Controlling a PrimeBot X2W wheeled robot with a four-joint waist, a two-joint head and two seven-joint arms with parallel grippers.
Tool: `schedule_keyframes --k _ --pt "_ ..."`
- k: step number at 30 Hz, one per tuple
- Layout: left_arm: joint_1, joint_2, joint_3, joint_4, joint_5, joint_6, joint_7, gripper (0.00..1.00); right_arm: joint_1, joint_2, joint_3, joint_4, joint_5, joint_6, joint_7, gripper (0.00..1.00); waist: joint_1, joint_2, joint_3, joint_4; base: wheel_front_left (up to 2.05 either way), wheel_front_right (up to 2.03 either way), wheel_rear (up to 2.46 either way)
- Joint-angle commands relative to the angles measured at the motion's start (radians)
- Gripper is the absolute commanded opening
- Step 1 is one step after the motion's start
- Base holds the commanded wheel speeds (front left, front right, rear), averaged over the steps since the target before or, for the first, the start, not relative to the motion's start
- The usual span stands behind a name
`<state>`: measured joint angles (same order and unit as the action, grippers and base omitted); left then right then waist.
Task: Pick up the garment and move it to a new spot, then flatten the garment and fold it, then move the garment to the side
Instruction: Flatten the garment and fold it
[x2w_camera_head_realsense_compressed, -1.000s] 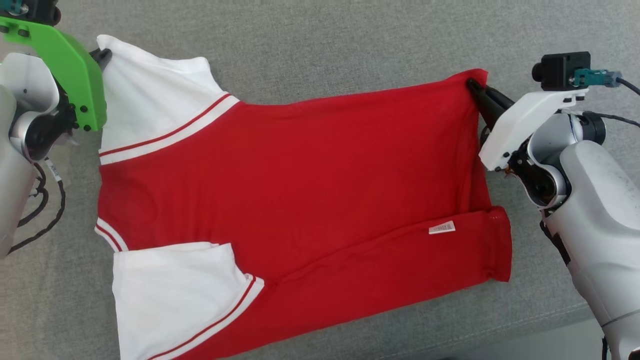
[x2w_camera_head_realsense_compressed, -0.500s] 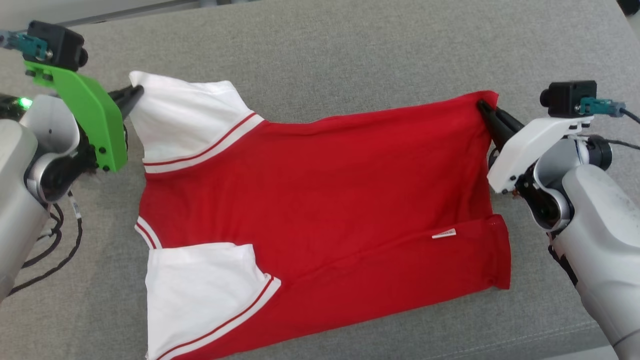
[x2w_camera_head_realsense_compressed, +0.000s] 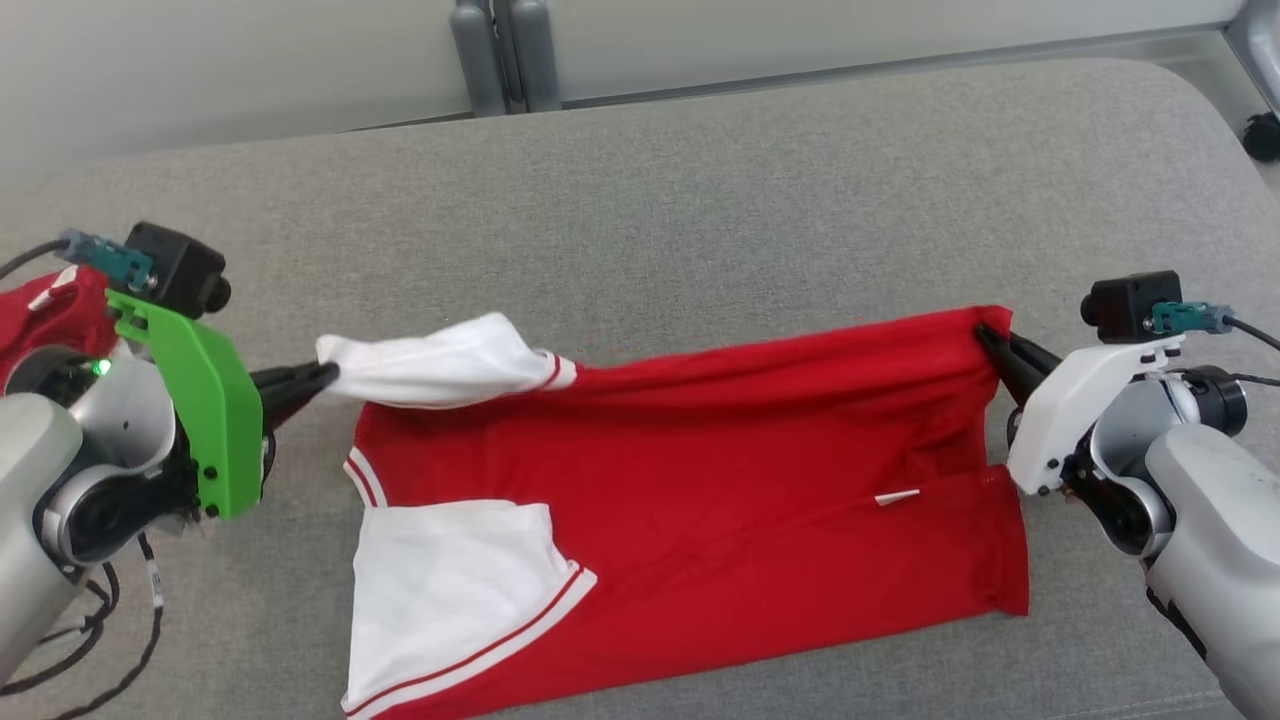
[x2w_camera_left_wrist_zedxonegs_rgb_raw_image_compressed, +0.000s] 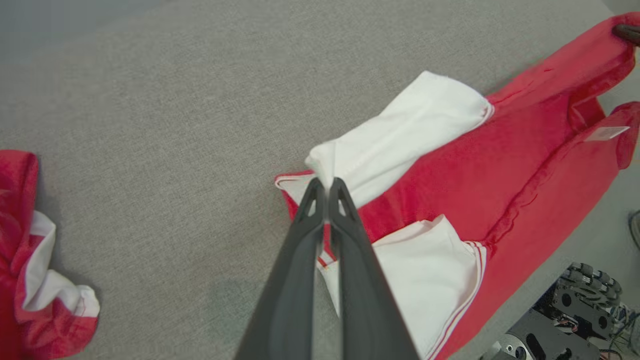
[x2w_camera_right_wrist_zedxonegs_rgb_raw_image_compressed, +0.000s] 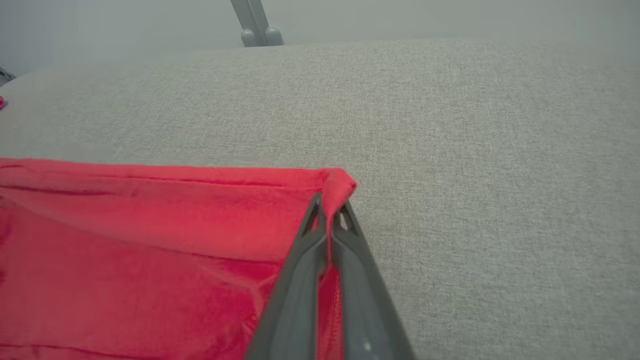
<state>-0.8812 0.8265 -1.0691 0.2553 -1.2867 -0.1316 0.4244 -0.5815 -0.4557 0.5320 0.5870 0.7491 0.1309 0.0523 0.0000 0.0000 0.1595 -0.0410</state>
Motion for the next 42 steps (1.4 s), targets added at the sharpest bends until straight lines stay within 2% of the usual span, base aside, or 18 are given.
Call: schedule_keyframes --k 1,6,8,14,23,28,29,30,32,33,37,42 --pt "0.03 0.014 -0.006 -0.019 -0.026 0.002 0.023 0.0 0.015 -0.016 0.021 -0.006 0.022 0.0 0.016 0.0 0.0 0.0 -0.022 0.02 0.0 0.0 0.0" --pt "0.072 0.041 -0.029 -0.081 -0.091 0.01 0.101 0.0 0.006 -0.075 0.115 -0.029 0.081 0.0 0.103 0.0 0.0 0.0 -0.031 0.027 0.0 0.0 0.0" --pt "0.089 0.049 -0.043 -0.113 -0.123 0.023 0.143 0.0 -0.017 -0.12 0.178 -0.054 0.114 0.0 0.164 0.0 0.0 0.0 -0.031 0.028 0.0 0.0 0.0" --pt "0.119 0.059 -0.067 -0.155 -0.187 0.049 0.227 0.0 -0.057 -0.185 0.295 -0.103 0.2 0.0 0.272 0.0 0.0 0.0 -0.031 0.027 0.0 0.0 0.0" --pt "0.159 0.048 -0.099 -0.158 -0.237 0.067 0.29 0.0 -0.128 -0.25 0.426 -0.135 0.266 0.0 0.324 0.0 0.0 0.0 -0.024 0.02 0.0 0.0 0.0" --pt "0.187 0.044 -0.115 -0.132 -0.255 0.072 0.305 0.0 -0.141 -0.264 0.483 -0.119 0.293 0.0 0.345 0.0 0.0 0.0 -0.029 0.017 0.0 0.0 0.0" --pt "0.194 0.041 -0.117 -0.125 -0.256 0.073 0.305 0.0 -0.142 -0.266 0.494 -0.115 0.299 0.0 0.35 0.14 0.0 0.0 -0.031 0.016 0.0 0.0 0.0" --pt "0.2 0.038 -0.12 -0.12 -0.259 0.072 0.304 0.0 -0.143 -0.266 0.503 -0.113 0.305 0.0 0.348 0.44 0.0 0.0 -0.033 0.015 0.0 0.0 0.0" --pt "0.216 0.031 -0.125 -0.104 -0.268 0.069 0.306 0.9 -0.138 -0.263 0.523 -0.104 0.318 0.0 0.356 1.0 0.0 0.0 -0.04 0.013 0.0 0.0 0.0" --pt "0.221 0.029 -0.126 -0.097 -0.272 0.067 0.305 1.0 -0.138 -0.262 0.533 -0.1 0.323 0.0 0.355 1.0 0.0 0.0 -0.043 0.012 0.0 0.0 0.0" --pt "0.234 0.019 -0.123 -0.077 -0.273 0.058 0.286 1.0 -0.146 -0.254 0.555 -0.086 0.339 0.0 0.333 1.0 0.0 0.0 -0.057 0.009 0.0 0.0 0.0" --pt "0.203 0.034 -0.088 -0.083 -0.254 0.045 0.232 1.0 -0.164 -0.264 0.553 -0.083 0.362 0.0 0.296 1.0 0.0 0.0 -0.082 0.011 0.0 0.0 0.0"
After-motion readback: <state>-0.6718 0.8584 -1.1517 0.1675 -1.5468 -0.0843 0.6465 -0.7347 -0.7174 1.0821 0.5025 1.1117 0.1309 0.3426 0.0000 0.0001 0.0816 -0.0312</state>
